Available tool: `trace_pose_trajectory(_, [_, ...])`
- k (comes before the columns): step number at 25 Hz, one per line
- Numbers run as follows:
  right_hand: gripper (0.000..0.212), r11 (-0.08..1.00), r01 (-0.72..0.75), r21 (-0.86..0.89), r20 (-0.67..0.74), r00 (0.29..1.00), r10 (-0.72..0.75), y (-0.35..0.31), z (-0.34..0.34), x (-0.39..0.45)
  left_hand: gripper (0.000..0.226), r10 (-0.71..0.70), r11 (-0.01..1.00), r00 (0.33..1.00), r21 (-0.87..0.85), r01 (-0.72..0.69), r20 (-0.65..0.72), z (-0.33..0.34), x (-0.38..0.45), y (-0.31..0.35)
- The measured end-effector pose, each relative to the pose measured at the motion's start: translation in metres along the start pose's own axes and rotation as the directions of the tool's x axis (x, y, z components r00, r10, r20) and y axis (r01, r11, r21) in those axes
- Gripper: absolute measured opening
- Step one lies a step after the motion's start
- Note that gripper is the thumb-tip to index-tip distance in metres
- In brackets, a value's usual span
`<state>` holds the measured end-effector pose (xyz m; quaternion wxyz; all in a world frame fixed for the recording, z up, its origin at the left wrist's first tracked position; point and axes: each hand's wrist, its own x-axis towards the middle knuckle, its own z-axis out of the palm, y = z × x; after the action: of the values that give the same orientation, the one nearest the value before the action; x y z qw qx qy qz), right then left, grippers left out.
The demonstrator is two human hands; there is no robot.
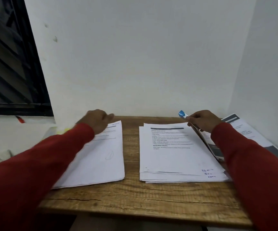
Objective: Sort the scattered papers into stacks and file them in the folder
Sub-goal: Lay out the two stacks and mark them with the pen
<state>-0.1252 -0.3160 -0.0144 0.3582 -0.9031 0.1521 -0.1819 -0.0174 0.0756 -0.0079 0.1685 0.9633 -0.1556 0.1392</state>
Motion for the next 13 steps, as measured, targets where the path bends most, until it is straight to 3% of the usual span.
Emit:
trace_pose_trajectory(2, [0.034,0.997,-0.073,0.005,0.017,0.997,0.073,0.009,0.0,-0.003,0.06,0.017,1.0,0.977,-0.009,-0.016,0.214,0.039,0.005,0.036])
trace_pose_trajectory(4, [0.035,0.993,-0.111,-0.05,0.044,0.993,0.113,0.011,0.003,-0.009,0.068,0.05,0.998,0.945,0.01,-0.056,0.323,0.063,0.002,0.071])
trace_pose_trajectory(7, [0.036,0.985,-0.109,-0.135,0.075,0.99,0.12,0.009,0.006,-0.015,0.077,0.087,0.994,0.932,0.024,-0.102,0.351,0.07,-0.001,0.113])
trace_pose_trajectory(10, [0.036,0.991,-0.113,-0.074,0.101,0.988,0.12,0.008,0.006,-0.015,0.083,0.017,0.999,0.891,-0.043,0.003,0.453,0.07,0.0,0.131])
trace_pose_trajectory(13, [0.038,0.993,-0.102,-0.054,0.122,0.987,0.107,0.005,0.009,-0.019,0.078,-0.004,0.974,0.89,-0.201,0.107,0.456,0.078,0.001,0.129])
